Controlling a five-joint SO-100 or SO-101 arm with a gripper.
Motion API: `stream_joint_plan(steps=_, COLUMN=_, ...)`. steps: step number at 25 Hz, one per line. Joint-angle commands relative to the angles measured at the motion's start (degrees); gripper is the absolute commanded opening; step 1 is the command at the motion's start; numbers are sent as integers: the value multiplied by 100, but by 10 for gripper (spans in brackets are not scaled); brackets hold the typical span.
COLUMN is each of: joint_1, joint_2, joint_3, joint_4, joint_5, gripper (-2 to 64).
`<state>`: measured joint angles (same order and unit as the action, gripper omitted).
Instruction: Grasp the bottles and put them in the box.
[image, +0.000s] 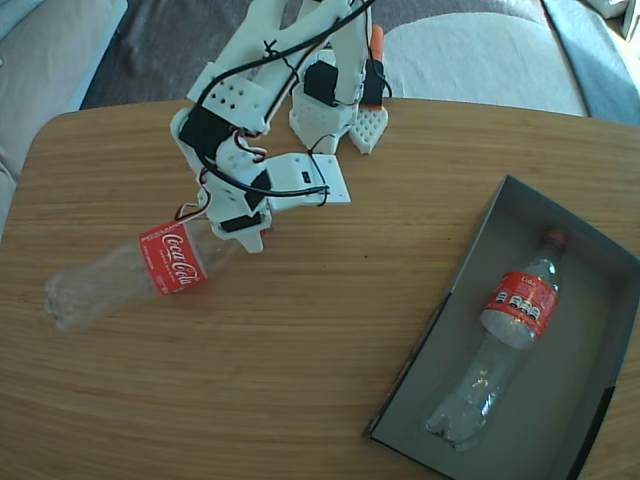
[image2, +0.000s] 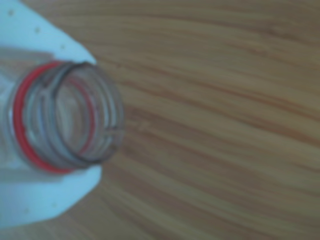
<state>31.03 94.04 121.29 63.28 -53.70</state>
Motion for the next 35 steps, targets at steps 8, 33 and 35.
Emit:
stream_joint_plan(steps=8, joint_1=-9, joint_2=123, joint_3=-185, joint_4=-26, joint_5=0, gripper=-2)
stream_joint_plan(steps=33, joint_1=-1099, joint_2=141, joint_3=-2153, joint_4=677, joint_5=62, gripper=-3)
stream_joint_plan(steps=35, joint_1=-1125, joint_2=141, joint_3=-2215, joint_4=721, joint_5=53, gripper=-3)
